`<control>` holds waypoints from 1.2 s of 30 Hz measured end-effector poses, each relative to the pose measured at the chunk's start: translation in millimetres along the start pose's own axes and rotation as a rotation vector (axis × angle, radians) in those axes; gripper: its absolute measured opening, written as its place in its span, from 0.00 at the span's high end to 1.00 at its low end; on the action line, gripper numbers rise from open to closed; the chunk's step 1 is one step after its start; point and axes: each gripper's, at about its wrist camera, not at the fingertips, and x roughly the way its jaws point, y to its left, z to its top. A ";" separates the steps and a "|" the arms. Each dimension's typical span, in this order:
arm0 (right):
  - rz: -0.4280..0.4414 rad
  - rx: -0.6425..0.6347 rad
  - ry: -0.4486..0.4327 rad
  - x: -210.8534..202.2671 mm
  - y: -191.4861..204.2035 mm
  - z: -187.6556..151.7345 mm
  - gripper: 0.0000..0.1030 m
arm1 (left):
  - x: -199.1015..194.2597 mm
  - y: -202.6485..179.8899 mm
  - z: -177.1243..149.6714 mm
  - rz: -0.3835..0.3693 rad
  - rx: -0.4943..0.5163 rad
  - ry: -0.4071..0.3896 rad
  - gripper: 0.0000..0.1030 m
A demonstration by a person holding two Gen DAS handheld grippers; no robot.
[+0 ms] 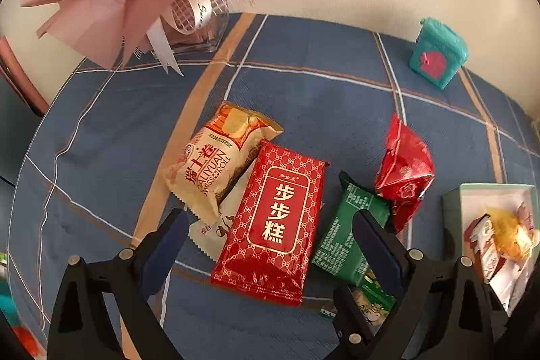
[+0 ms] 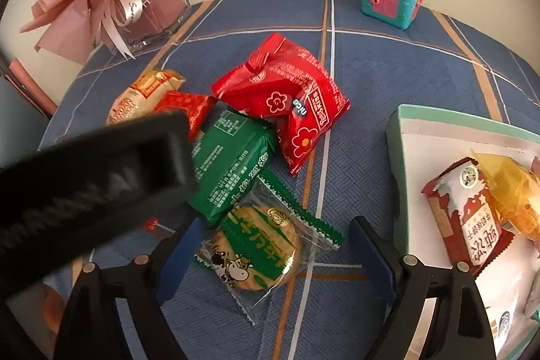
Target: Organize snacks
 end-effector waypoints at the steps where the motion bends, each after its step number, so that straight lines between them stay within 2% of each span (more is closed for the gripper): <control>1: -0.004 -0.004 -0.001 1.1 0.7 1.1 0.12 | 3.5 0.4 0.5 0.001 0.002 0.006 0.09; 2: -0.010 -0.010 0.000 2.0 1.5 1.8 0.12 | 5.4 0.8 0.0 0.002 0.003 0.009 0.14; 3: -0.017 -0.019 0.004 3.1 2.4 2.3 0.13 | 8.9 1.3 0.3 0.004 0.006 0.017 0.15; 9: -0.045 -0.048 0.012 5.3 4.5 1.2 0.20 | 19.9 2.6 0.9 -0.001 0.014 0.028 0.18; 11: -0.056 -0.052 0.013 5.0 3.3 0.4 0.24 | 18.9 2.7 0.2 -0.001 0.021 0.025 0.28; 13: -0.062 -0.056 0.014 2.3 0.6 -1.9 0.30 | 20.5 -0.1 -1.1 0.017 0.035 0.034 0.30; 18: -0.058 -0.051 0.019 -4.9 -8.1 -6.0 0.37 | 23.3 -3.9 -4.8 0.040 0.049 0.039 0.41; 22: -0.063 -0.042 0.023 -8.7 -12.7 -8.0 0.44 | 19.4 -0.3 -5.1 0.022 0.022 0.039 0.51; 28: -0.044 -0.036 0.036 -16.1 -17.1 -13.8 0.45 | 16.2 7.2 -6.7 -0.012 -0.034 0.052 0.53; 36: -0.014 -0.017 0.030 -35.7 -22.3 -19.3 0.45 | -7.7 6.1 -16.7 -0.042 -0.083 0.048 0.54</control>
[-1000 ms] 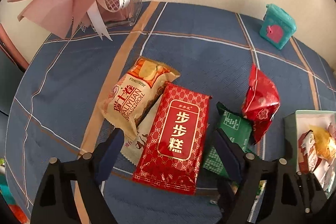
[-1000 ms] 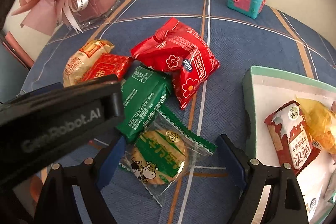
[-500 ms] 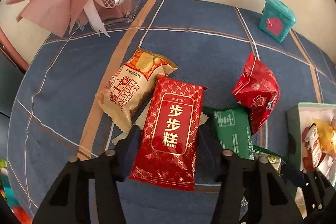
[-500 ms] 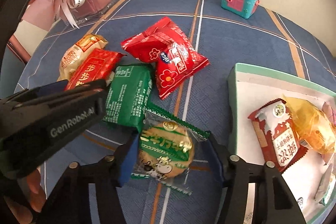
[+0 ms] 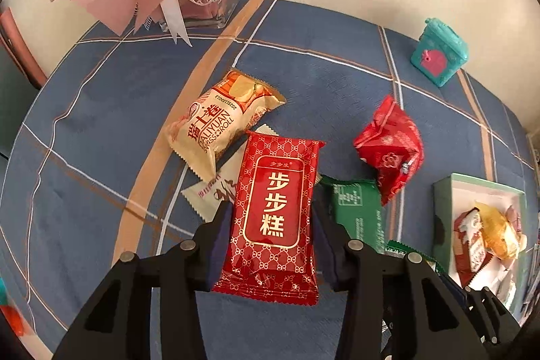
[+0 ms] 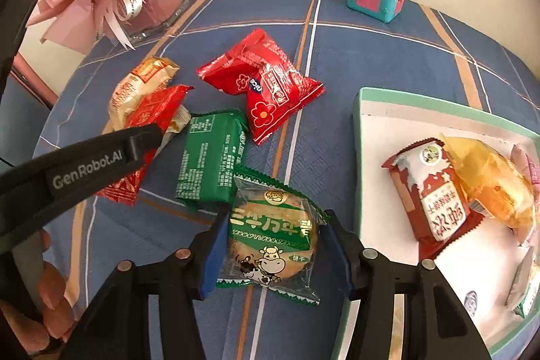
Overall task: Organize snacks
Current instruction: 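Carry both packs over the white tray and open both tools to release them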
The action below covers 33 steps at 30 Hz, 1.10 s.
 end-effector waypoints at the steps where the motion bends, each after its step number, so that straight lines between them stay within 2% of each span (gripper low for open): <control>1: -0.005 -0.001 -0.003 -2.7 0.1 0.1 0.45 | -3.3 -0.7 -1.8 -0.003 -0.001 -0.002 0.54; 21: 0.041 0.034 -0.081 -73.4 -19.5 -19.2 0.45 | -66.8 -7.5 -31.5 -0.025 -0.054 -0.069 0.54; 33: 0.037 0.070 -0.134 -107.6 -48.6 -25.8 0.45 | -99.0 -38.2 -41.5 -0.060 -0.056 -0.133 0.54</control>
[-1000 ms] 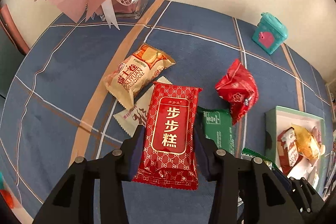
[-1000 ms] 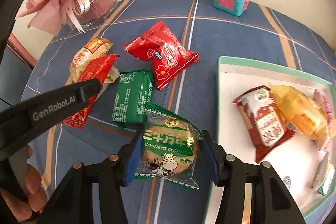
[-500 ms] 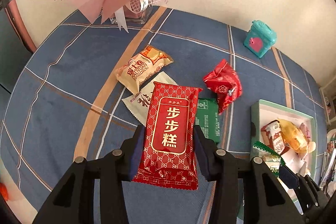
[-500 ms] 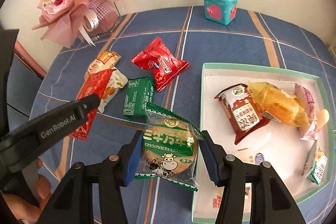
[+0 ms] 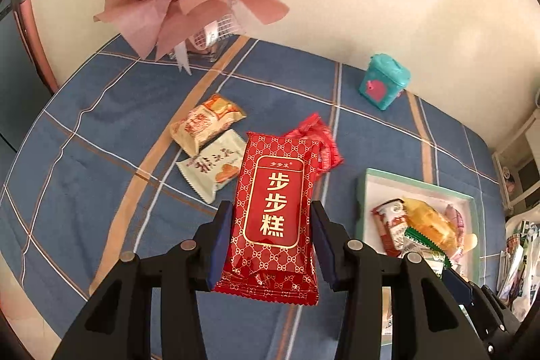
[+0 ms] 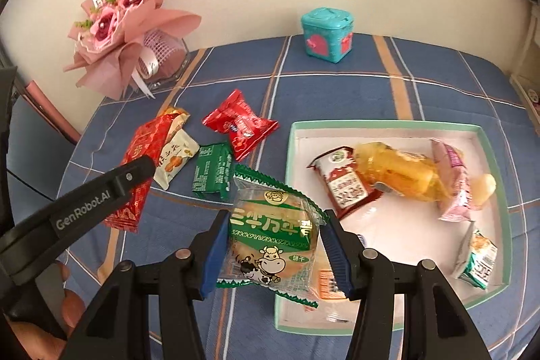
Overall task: Organize snacks
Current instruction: 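Carry both packs over the white tray and open both tools to release them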
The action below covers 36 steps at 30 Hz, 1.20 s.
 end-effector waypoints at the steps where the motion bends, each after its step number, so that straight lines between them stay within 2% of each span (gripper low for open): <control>1: -0.002 0.008 -0.002 -2.1 -4.8 0.4 0.45 | -0.9 -3.9 -0.7 -0.002 0.005 -0.002 0.54; 14: -0.022 0.109 -0.011 -13.0 -64.0 0.0 0.45 | -0.5 -56.3 -15.3 -0.037 0.070 0.016 0.54; 36: -0.083 0.304 -0.011 -27.4 -173.7 -13.6 0.45 | 0.7 -163.1 -55.8 -0.076 0.294 0.042 0.54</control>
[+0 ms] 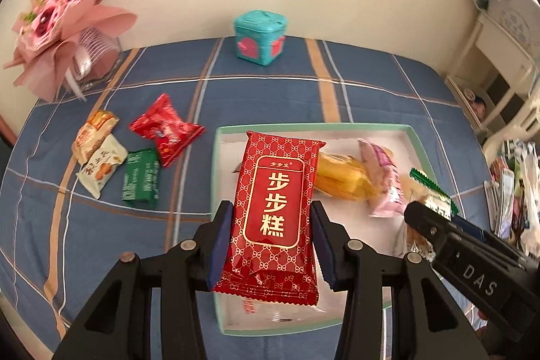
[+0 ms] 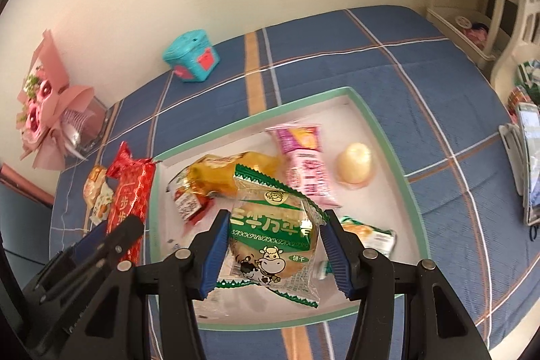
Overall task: Organize snacks
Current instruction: 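Carry both packs over the white tray and open both tools to release them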
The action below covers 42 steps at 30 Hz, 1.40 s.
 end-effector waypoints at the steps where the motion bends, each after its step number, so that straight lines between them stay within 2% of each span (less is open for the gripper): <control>1: -0.001 0.006 -0.001 -0.4 -3.2 0.3 0.45 | 0.1 -5.6 -0.9 -0.001 0.014 0.000 0.54; 14: -0.001 0.042 0.007 -1.6 -19.1 1.9 0.44 | 7.7 -40.8 -7.5 0.017 0.125 0.012 0.54; 31: -0.011 0.035 0.069 23.9 -13.0 -6.2 0.44 | 41.5 -40.8 -18.9 0.029 0.134 0.104 0.54; 42: -0.021 0.032 0.102 33.6 -9.4 -9.9 0.43 | 42.3 -43.3 -17.0 0.036 0.150 0.113 0.53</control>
